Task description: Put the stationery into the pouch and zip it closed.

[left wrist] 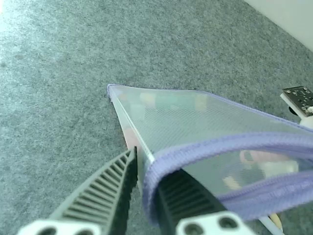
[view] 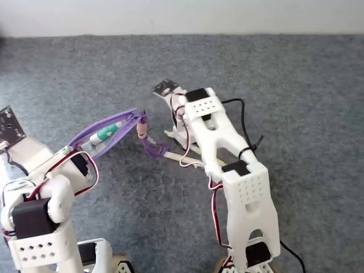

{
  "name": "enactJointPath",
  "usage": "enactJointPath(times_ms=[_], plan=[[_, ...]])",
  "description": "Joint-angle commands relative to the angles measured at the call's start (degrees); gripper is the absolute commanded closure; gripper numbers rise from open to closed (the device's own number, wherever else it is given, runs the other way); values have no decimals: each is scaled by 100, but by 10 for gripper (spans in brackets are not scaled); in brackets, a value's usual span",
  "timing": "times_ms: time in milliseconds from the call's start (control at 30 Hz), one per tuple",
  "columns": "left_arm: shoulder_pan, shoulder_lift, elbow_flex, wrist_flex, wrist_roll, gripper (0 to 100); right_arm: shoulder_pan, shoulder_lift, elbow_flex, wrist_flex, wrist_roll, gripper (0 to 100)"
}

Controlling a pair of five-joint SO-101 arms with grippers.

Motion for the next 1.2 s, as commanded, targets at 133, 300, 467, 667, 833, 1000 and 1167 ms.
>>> enactJointPath(times_ms=[133,300,467,667,833,1000,1167], plan=[[-18,-26,-84,-132,53,988,646,-1209,-167,330,53,991],[0,-26,-84,-132,53,988,637,-2273,-167,1138,18,991],[9,-26,-101,-132,53,988,462,-3459,-167,2000,-466,991],[18,-26,-92,-123,53,988,4,-5042,53,2545,-932,991],[18,-26,-92,-132,53,988,-760,-6554,1020,2545,-1240,991],[9,-26,-84,-132,53,988,-1780,-8145,2831,2220,-1978,991],[-9,-26,-84,-132,53,988,-2492,-9701,4721,-224,-2338,991]])
